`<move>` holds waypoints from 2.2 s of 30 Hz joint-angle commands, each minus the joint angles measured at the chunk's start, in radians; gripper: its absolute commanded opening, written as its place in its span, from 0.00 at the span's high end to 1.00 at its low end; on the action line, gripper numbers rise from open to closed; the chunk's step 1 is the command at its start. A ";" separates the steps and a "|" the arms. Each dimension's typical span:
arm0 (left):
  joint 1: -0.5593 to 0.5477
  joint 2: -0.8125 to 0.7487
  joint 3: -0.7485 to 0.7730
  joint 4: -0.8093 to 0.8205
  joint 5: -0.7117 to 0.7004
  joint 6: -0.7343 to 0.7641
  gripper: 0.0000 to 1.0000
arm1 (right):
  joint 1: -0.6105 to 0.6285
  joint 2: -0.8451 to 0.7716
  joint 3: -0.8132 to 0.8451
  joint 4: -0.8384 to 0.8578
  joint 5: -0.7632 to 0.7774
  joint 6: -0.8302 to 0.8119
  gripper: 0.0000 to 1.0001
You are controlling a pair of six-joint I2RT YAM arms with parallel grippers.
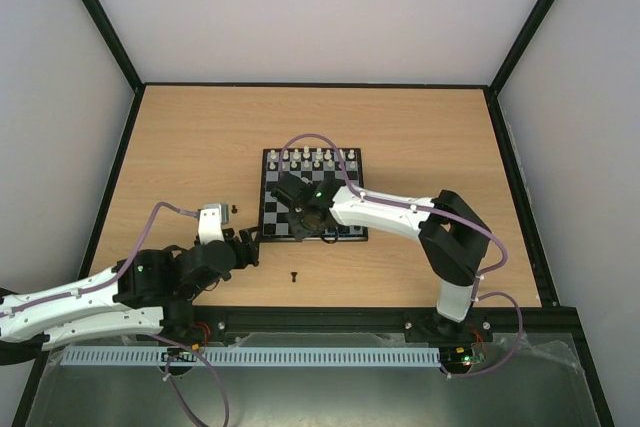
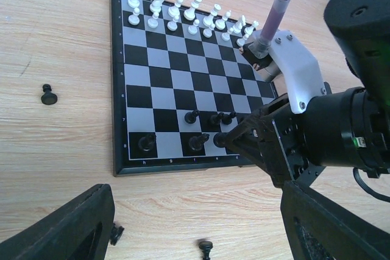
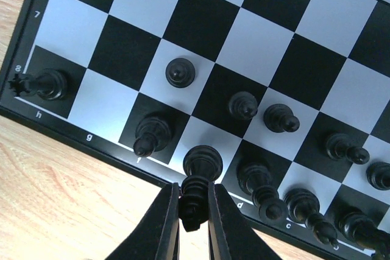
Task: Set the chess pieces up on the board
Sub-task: Place the chess piece on the chessboard, then pick up the chess piece at the center of the board.
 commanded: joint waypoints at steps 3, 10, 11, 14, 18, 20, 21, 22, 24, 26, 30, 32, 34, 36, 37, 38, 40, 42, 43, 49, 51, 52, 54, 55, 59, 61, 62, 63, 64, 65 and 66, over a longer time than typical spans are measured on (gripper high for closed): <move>0.012 0.003 -0.009 0.021 -0.008 0.028 0.22 | -0.019 0.042 0.010 -0.009 -0.025 -0.022 0.99; 0.023 0.013 -0.009 0.039 0.006 0.046 0.22 | -0.025 0.049 0.008 -0.009 -0.038 -0.029 0.97; 0.024 0.013 -0.009 0.041 0.008 0.047 0.22 | -0.027 0.051 0.006 -0.009 -0.041 -0.029 0.97; 0.025 0.013 -0.008 0.043 0.011 0.048 0.22 | -0.029 0.054 0.004 -0.007 -0.047 -0.030 0.95; 0.027 0.010 -0.009 0.045 0.014 0.052 0.22 | -0.030 0.057 0.001 -0.004 -0.051 -0.031 0.93; 0.028 0.010 -0.010 0.046 0.015 0.052 0.22 | -0.032 0.057 0.001 -0.003 -0.054 -0.031 0.92; 0.027 0.009 -0.010 0.047 0.015 0.052 0.22 | -0.033 0.057 0.001 -0.005 -0.053 -0.031 0.92; 0.027 0.010 -0.009 0.049 0.015 0.053 0.22 | -0.033 0.055 0.001 -0.006 -0.052 -0.031 0.90; 0.027 0.012 -0.010 0.051 0.015 0.053 0.22 | -0.033 0.052 0.001 -0.008 -0.053 -0.030 0.89; 0.029 0.014 -0.010 0.054 0.017 0.057 0.22 | -0.035 0.046 -0.001 -0.009 -0.054 -0.030 0.86; 0.030 0.018 -0.009 0.058 0.019 0.059 0.22 | -0.035 0.037 -0.001 -0.013 -0.055 -0.030 0.83; 0.029 0.020 -0.010 0.060 0.019 0.059 0.22 | -0.035 0.032 -0.002 -0.013 -0.062 -0.031 0.79; 0.031 0.021 -0.009 0.060 0.019 0.058 0.22 | -0.035 0.023 -0.005 -0.009 -0.073 -0.033 0.77; 0.033 0.020 -0.009 0.058 0.019 0.056 0.22 | -0.035 0.014 -0.005 -0.008 -0.084 -0.034 0.75; 0.035 0.022 -0.008 0.058 0.019 0.056 0.22 | -0.035 0.009 -0.004 -0.007 -0.088 -0.036 0.74; 0.034 0.023 -0.006 0.058 0.019 0.056 0.22 | -0.034 0.005 -0.004 -0.007 -0.092 -0.037 0.74; 0.036 0.029 -0.003 0.058 0.019 0.054 0.22 | -0.035 -0.009 -0.002 -0.009 -0.103 -0.038 0.73; 0.039 0.036 -0.002 0.057 0.019 0.054 0.22 | -0.033 -0.029 -0.004 -0.010 -0.112 -0.037 0.69; 0.040 0.040 0.000 0.057 0.019 0.054 0.22 | -0.033 -0.045 -0.005 -0.011 -0.112 -0.036 0.69; 0.046 0.058 0.010 0.057 0.019 0.051 0.22 | -0.020 -0.157 -0.013 -0.042 -0.109 -0.020 0.64; 0.049 0.058 0.011 0.056 0.017 0.051 0.22 | -0.004 -0.194 -0.027 -0.055 -0.107 -0.004 0.63; 0.050 0.057 0.011 0.054 0.015 0.048 0.22 | 0.008 -0.214 -0.038 -0.059 -0.106 0.006 0.62; 0.053 0.054 0.008 0.053 0.013 0.047 0.22 | 0.034 -0.248 -0.064 -0.063 -0.106 0.026 0.62; 0.055 0.054 0.008 0.053 0.013 0.048 0.21 | 0.047 -0.262 -0.078 -0.065 -0.106 0.038 0.62; 0.059 0.047 0.006 0.050 0.008 0.044 0.21 | 0.095 -0.322 -0.150 -0.052 -0.118 0.082 0.60; 0.064 0.048 0.001 0.044 0.006 0.041 0.22 | 0.105 -0.357 -0.192 -0.042 -0.124 0.095 0.59; 0.068 0.050 0.000 0.045 0.006 0.039 0.21 | 0.106 -0.374 -0.215 -0.037 -0.126 0.108 0.58; 0.074 0.055 -0.004 0.042 0.008 0.036 0.21 | 0.106 -0.392 -0.234 -0.034 -0.126 0.123 0.58; 0.082 0.059 -0.007 0.045 0.014 0.035 0.21 | 0.107 -0.405 -0.254 -0.029 -0.128 0.130 0.57; 0.091 0.067 -0.012 0.050 0.022 0.038 0.21 | 0.106 -0.414 -0.276 -0.022 -0.134 0.132 0.57; 0.104 0.075 -0.017 0.056 0.033 0.039 0.21 | 0.106 -0.418 -0.289 -0.013 -0.144 0.136 0.57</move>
